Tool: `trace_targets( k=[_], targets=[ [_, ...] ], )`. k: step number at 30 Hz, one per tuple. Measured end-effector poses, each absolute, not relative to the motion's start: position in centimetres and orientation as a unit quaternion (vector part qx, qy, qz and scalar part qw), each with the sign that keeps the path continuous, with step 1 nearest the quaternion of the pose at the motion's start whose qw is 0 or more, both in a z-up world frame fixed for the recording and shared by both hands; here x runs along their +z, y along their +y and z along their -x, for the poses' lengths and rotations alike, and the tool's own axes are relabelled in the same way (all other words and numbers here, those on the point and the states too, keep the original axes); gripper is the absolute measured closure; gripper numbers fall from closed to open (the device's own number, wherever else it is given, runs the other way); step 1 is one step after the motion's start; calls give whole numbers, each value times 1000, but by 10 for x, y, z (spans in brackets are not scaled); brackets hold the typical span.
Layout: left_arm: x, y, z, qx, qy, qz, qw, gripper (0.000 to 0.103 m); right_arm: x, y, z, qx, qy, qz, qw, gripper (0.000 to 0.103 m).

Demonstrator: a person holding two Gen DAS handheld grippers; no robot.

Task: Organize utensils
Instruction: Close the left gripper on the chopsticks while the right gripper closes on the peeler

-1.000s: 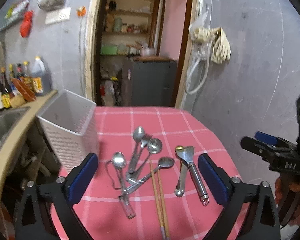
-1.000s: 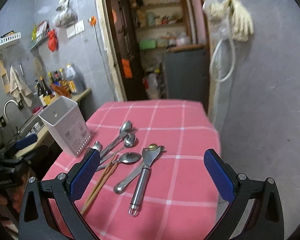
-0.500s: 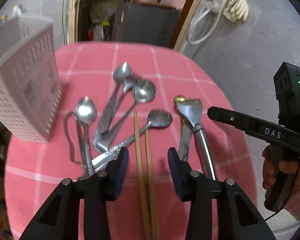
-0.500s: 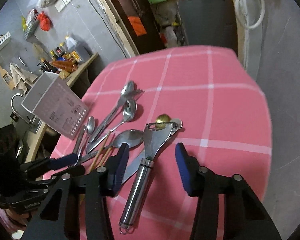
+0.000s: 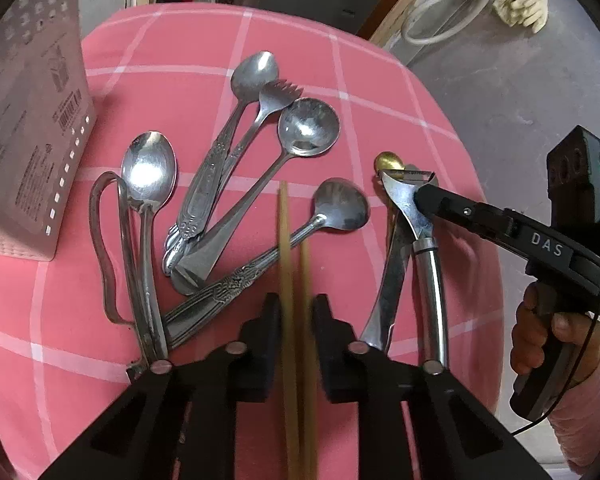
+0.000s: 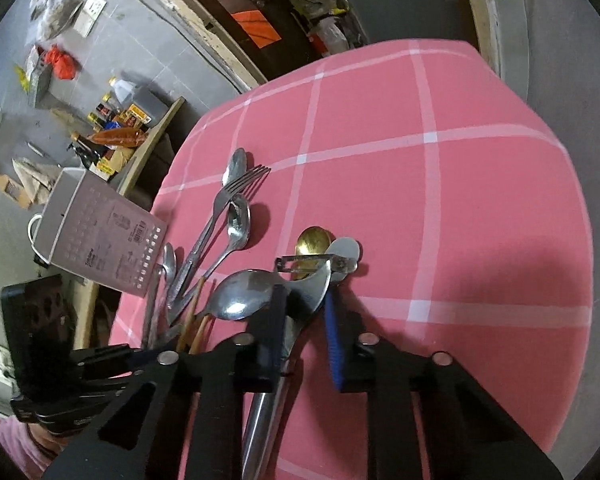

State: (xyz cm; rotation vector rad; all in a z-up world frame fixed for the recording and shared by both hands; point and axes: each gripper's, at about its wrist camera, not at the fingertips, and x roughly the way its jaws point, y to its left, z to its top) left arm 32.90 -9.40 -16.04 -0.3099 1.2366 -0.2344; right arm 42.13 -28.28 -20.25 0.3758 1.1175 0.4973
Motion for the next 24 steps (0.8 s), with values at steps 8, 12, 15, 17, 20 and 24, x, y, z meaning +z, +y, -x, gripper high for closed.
trace_targets(
  k=[8, 12, 15, 17, 20, 24],
  targets=[
    [-157, -102, -335, -156, 600, 174, 765, 96, -195, -286, -399, 237, 517, -200, 798, 100],
    [-151, -113, -321, -176, 602, 174, 759, 96, -186, -292, -381, 233, 511, -207, 801, 101],
    [-146, -114, -311, -185, 591, 179, 765, 96, -178, -298, -362, 226, 503, -216, 806, 102],
    [-143, -113, -306, -191, 584, 181, 768, 96, -171, -303, -350, 223, 494, -214, 813, 102],
    [-147, -114, -301, -195, 591, 175, 763, 96, -162, -307, -335, 211, 482, -214, 823, 102],
    [-152, -108, -300, -183, 599, 158, 763, 96, -155, -311, -319, 192, 472, -219, 832, 102]
  ],
)
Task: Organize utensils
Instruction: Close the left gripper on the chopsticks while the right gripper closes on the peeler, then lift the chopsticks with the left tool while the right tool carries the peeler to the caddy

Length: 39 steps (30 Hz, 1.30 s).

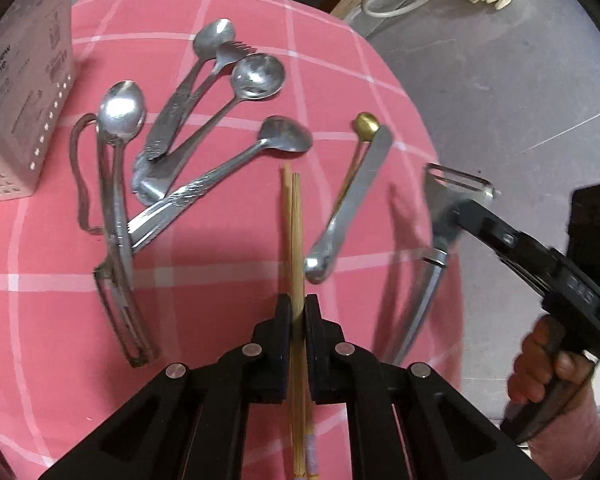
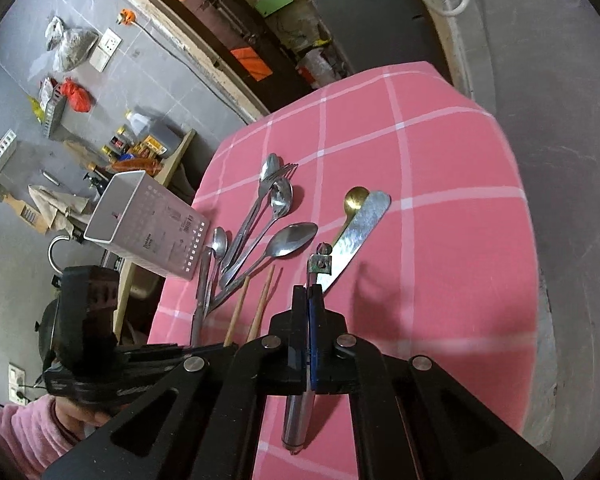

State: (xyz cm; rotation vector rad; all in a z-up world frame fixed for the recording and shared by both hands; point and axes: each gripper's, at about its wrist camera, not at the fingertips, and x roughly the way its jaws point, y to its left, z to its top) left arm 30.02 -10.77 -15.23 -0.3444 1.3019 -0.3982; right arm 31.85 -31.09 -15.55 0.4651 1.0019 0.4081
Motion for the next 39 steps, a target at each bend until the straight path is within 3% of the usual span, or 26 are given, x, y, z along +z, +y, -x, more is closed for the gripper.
trace_targets(
  k=[16, 25, 31, 39],
  targets=[
    [-172, -130, -328, -196, 643, 139, 727, 91, -161, -314, -284, 153, 469, -236, 837, 102],
    [-175, -120, -332, -217, 638, 174, 718, 96, -161, -312, -282, 153, 471, -234, 837, 101],
    [-142, -98, -312, -234, 574, 187, 762, 96, -145, -301, -276, 170, 453, -205, 851, 102],
    [-55, -52, -307, -211, 480, 191, 830, 96, -99, -279, -283, 204, 394, -186, 877, 102]
  ],
)
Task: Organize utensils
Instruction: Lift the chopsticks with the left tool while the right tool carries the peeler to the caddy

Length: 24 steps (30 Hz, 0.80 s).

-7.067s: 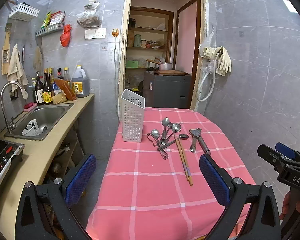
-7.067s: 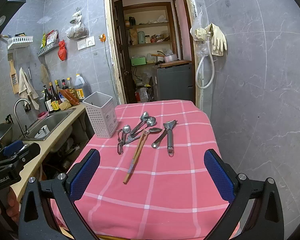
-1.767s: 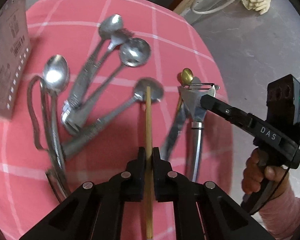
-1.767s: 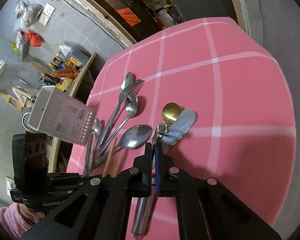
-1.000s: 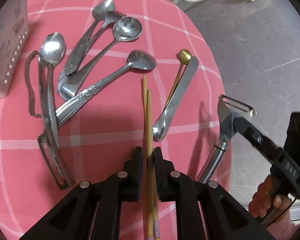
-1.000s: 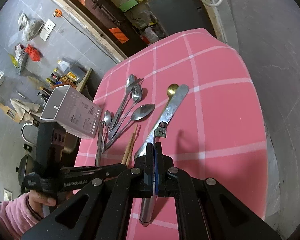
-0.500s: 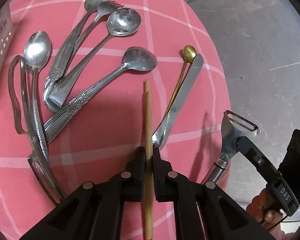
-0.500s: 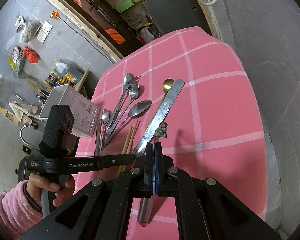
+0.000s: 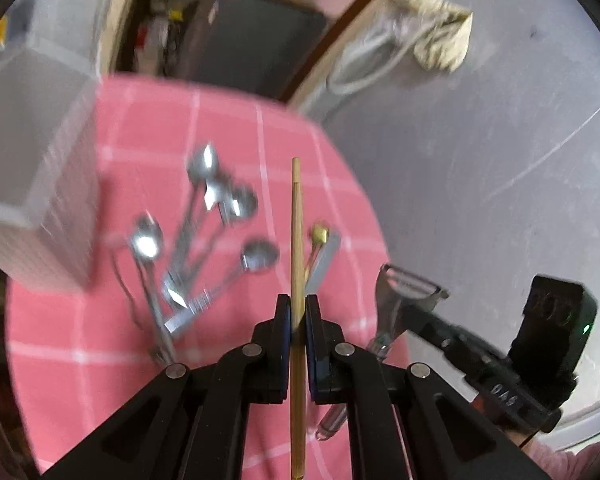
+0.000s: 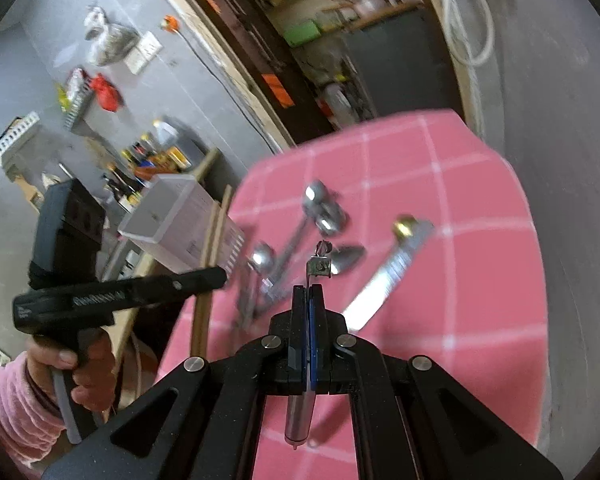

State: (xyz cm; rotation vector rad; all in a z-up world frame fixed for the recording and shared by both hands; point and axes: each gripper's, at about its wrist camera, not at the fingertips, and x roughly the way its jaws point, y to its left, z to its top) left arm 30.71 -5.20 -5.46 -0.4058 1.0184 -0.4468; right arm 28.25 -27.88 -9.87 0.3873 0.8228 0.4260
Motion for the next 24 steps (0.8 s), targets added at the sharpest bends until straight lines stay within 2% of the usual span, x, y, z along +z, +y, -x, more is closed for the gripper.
trace_targets(
  k=[6, 14, 19, 24],
  targets=[
    [26, -3, -318, -168, 395, 197, 882, 96, -42, -245, -308, 249, 314, -193, 896, 102],
    [84, 73, -344, -90, 302, 198, 928, 96, 18, -177, -355, 302, 216, -204, 906, 102],
    [97, 104, -356, -39, 235, 190, 952, 96, 28, -136, -383, 316, 182, -202, 909, 102],
    [72, 119, -364, -20, 198, 196, 960, 96, 8, -100, -397, 312, 195, -161, 916, 102]
  ],
)
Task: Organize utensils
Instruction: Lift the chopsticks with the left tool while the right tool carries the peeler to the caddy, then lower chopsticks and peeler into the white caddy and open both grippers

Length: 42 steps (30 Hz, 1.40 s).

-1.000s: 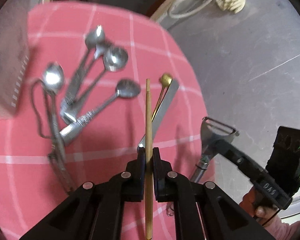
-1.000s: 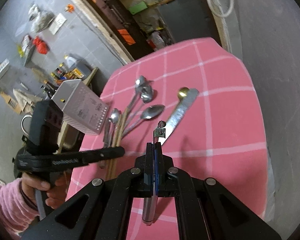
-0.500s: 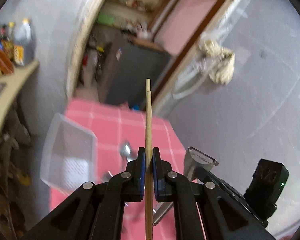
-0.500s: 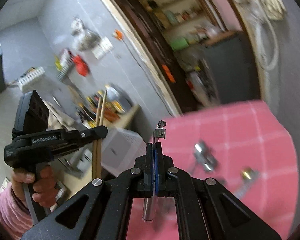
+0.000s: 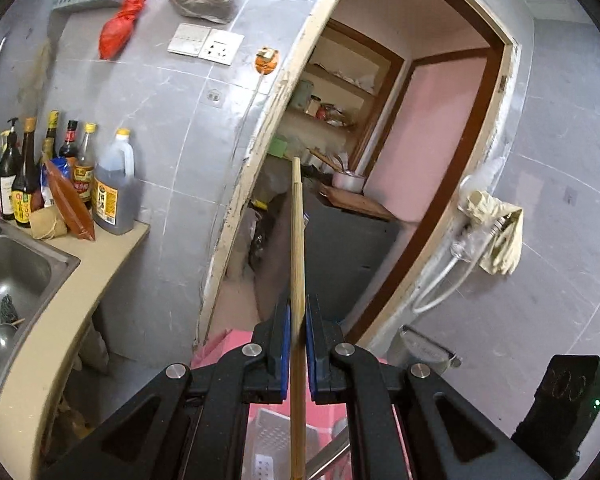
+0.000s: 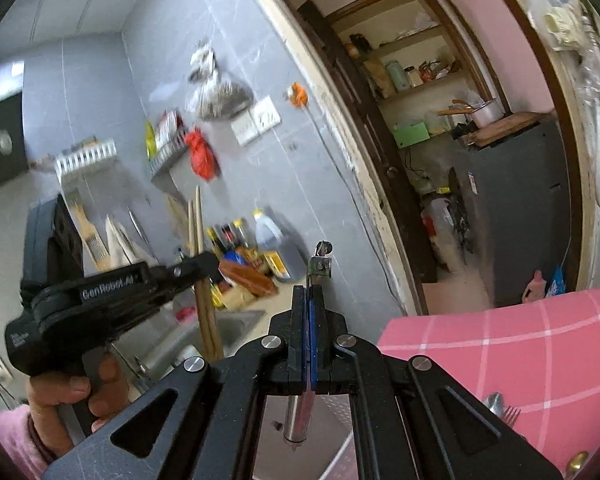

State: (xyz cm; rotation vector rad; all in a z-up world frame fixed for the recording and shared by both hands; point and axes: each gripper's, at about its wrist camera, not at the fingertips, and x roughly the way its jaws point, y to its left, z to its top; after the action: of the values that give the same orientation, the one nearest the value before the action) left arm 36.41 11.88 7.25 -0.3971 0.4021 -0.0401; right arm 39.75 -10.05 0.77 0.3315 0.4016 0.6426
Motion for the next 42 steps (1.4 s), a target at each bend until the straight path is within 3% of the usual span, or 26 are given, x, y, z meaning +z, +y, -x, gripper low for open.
trace_targets(
  k=[5, 17, 23, 25, 27, 30, 31, 36, 39, 42],
  targets=[
    [40, 116, -365, -8, 187, 176, 966, 96, -15, -83, -400, 314, 227, -116, 915, 102],
    [-1, 117, -362, -44, 279, 184, 942, 96, -50, -83, -401, 324, 306, -113, 888, 100],
    [-5, 120, -355, -47, 304, 191, 932, 82, -56, -84, -398, 321, 326, -114, 882, 96],
    [-3, 120, -351, -48, 302, 192, 932, 72, -55, -89, -393, 315, 321, -118, 886, 86],
    [0, 120, -346, -45, 294, 196, 934, 59, -51, -94, -388, 306, 313, -122, 891, 81],
    [5, 117, -338, -33, 281, 191, 940, 48, -41, -104, -380, 286, 300, -124, 902, 74],
    [6, 115, -335, -30, 277, 187, 942, 46, -37, -110, -375, 275, 292, -124, 908, 68],
    [15, 93, -312, -8, 242, 152, 958, 11, -16, -145, -347, 217, 245, -117, 938, 36],
    [19, 76, -294, 7, 215, 134, 967, 1, -6, -164, -334, 189, 231, -113, 948, 20],
    [21, 59, -277, 18, 195, 118, 974, 0, 1, -185, -317, 161, 215, -103, 958, 5]
  ],
)
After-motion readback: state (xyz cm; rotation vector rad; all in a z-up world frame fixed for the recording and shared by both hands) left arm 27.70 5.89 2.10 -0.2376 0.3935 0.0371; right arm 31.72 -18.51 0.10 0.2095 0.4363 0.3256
